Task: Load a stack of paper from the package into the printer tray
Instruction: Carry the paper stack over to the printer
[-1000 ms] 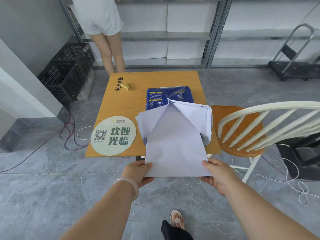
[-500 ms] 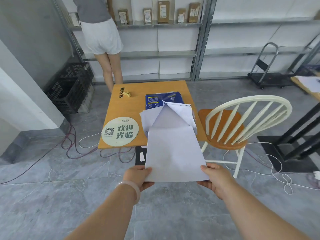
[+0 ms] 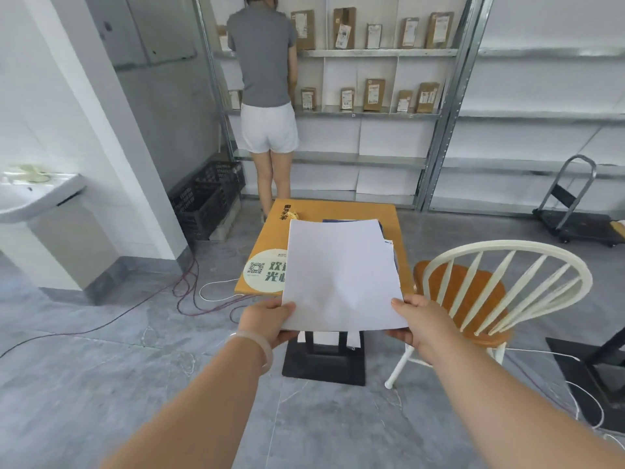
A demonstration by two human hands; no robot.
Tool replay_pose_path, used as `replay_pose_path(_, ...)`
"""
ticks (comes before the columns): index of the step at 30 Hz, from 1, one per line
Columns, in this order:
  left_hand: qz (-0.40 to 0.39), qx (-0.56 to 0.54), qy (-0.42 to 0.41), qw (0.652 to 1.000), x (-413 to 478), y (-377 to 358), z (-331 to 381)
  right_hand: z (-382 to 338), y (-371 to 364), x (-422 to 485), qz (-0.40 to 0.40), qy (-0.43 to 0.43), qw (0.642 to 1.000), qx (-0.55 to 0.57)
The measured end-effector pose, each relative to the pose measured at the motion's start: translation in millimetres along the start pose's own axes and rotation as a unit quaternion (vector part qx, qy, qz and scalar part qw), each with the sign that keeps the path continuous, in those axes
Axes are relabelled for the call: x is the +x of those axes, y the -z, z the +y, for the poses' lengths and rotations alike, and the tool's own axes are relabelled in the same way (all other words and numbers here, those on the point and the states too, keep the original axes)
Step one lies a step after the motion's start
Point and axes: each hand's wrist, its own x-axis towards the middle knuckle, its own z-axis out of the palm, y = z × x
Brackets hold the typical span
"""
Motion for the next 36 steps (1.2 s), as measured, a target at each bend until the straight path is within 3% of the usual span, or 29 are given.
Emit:
replay_pose_path(11, 0.112, -0.056, -0.191, 0.974, -42, 127, 127, -112, -164, -31, -0.152, 0.149, 0.977, -0.005)
replay_pose_path(21, 0.288, -0.089, -0.296, 0.907, -112, 339, 184, -134, -409, -123, -0.368, 0.214, 0.905, 0.001)
replay_pose_path(32, 0.514, -0.130, -0.314, 0.788, -248, 503, 166, -95, -595, -280, -0.581, 0.189, 0.791, -0.022)
replay_pose_path(36, 0.599, -0.128, -0.322, 0.722, -295, 526, 148, -68, -643, -329, -0.653, 0.168, 0.738, -0.024)
